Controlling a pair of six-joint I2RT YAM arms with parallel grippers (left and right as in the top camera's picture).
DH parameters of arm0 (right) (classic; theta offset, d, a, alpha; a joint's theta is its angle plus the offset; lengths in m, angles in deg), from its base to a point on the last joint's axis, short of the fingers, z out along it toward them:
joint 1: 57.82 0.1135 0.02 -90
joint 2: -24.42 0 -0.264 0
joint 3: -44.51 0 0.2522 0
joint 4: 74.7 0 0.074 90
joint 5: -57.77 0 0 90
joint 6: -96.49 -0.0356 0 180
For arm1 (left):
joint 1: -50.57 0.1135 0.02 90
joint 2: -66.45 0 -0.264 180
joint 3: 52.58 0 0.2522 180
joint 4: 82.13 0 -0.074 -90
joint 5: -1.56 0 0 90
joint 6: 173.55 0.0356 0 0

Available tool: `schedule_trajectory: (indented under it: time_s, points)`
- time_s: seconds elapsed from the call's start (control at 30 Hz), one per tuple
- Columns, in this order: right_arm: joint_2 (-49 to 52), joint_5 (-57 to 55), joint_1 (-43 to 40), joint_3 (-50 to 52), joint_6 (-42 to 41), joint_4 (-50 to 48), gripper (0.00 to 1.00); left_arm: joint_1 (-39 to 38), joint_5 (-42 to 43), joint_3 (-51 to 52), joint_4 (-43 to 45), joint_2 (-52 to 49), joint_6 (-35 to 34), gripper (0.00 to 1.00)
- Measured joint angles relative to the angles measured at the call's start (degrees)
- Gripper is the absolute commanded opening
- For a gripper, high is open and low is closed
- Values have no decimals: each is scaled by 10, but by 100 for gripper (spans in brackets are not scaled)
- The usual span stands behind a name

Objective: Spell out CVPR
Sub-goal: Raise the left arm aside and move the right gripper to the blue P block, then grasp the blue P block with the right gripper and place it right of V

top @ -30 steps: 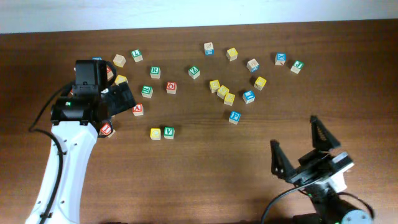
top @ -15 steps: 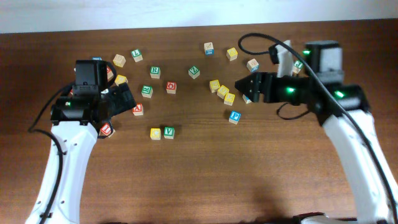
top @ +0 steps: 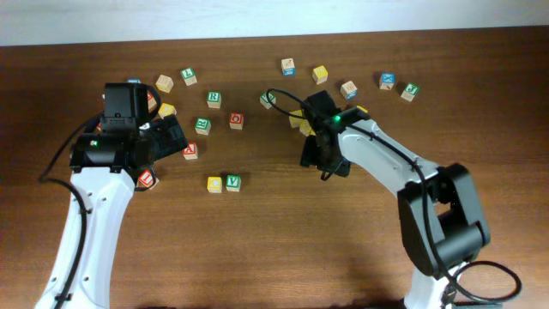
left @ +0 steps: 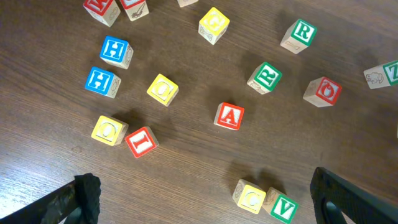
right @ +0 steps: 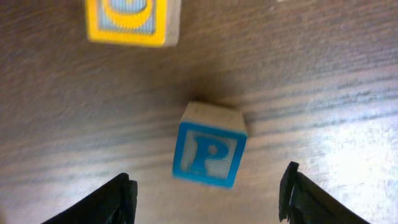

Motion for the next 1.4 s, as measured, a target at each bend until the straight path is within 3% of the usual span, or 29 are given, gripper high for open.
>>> schedule_trajectory:
  time_s: [0.1,0.17,0.37,0.43,0.6,0.77,0.83,1.07,1.23,1.4]
  points:
    - [5,-18,0,0,-6,-17,63,0,0,0,0,0,0,99]
    - [6,-24,0,0,-7,-22,54,0,0,0,0,0,0,99]
    - [16,-24,0,0,-9,-30,52,0,0,0,0,0,0,99]
    - [16,-24,0,0,-9,-37,41,0,0,0,0,0,0,99]
    - [16,-24,0,0,-9,-43,40,0,0,0,0,0,0,99]
    - [16,-24,0,0,-6,-43,33,0,0,0,0,0,0,99]
    - [16,-22,0,0,4,-43,27,0,0,0,-1,0,0,99]
    - [16,-7,0,0,84,-42,26,0,0,0,-1,0,0,99]
    - [9,69,5,0,138,-19,26,0,0,0,-1,0,0,99]
    - [5,106,78,0,136,-63,24,0,0,0,-2,0,0,99]
